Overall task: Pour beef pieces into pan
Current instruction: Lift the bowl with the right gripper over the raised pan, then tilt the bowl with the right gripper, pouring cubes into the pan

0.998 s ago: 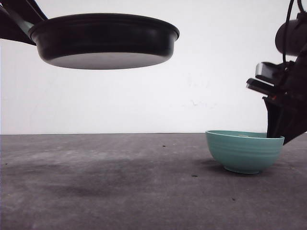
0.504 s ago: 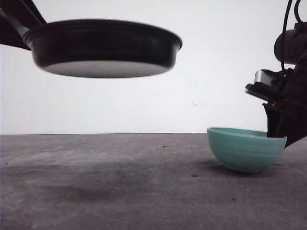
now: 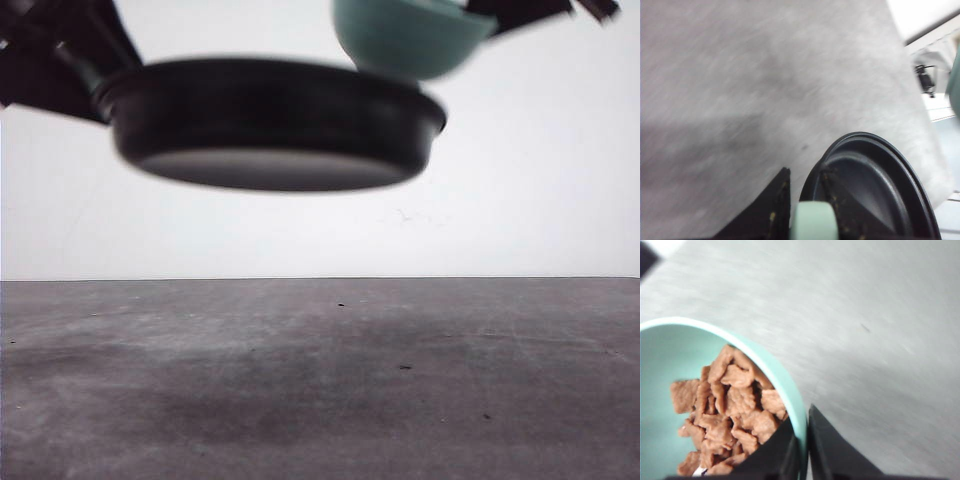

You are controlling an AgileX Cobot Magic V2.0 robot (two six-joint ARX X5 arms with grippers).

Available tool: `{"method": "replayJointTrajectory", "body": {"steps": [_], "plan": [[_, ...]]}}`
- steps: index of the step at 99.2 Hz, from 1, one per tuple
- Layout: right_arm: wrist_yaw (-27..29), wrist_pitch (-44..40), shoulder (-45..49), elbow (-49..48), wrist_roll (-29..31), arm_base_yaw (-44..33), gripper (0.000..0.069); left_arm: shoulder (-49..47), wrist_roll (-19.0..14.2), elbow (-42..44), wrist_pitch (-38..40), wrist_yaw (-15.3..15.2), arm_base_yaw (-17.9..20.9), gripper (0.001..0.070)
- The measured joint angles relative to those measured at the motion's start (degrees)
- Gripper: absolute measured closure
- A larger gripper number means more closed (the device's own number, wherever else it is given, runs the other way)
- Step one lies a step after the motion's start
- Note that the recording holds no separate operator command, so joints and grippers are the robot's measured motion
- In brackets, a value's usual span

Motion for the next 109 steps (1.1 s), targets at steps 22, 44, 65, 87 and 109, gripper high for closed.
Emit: {"method": "replayJointTrajectory", "body": {"steps": [22, 44, 65, 87, 109], "plan": [[17.59, 0.57, -1.75, -0.04, -0.68, 13.22, 0.0679, 2.82, -0.13, 5.88, -0.76, 0.02, -0.15, 0.0656], [34.16, 3.58, -1.84, -0.04, -4.79, 23.15, 0.0679, 5.01, -0.13, 7.93, -2.54, 0.28, -0.37, 0.0656], [51.06, 7.80, -0.55, -0.37, -10.58, 28.76, 0.0679, 5.01, -0.13, 8.11, -2.49, 0.50, -0.74, 0.0656], [59.30, 12.61, 1.97, -0.44, -16.11, 31.30, 0.0679, 5.01, -0.13, 8.11, -2.49, 0.50, -0.74, 0.0656], [64.28, 18.58, 3.85, -0.79, -21.73, 33.51, 0.0679, 5.01, -0.11, 8.11, -2.51, 0.50, -0.74, 0.0656]]}}
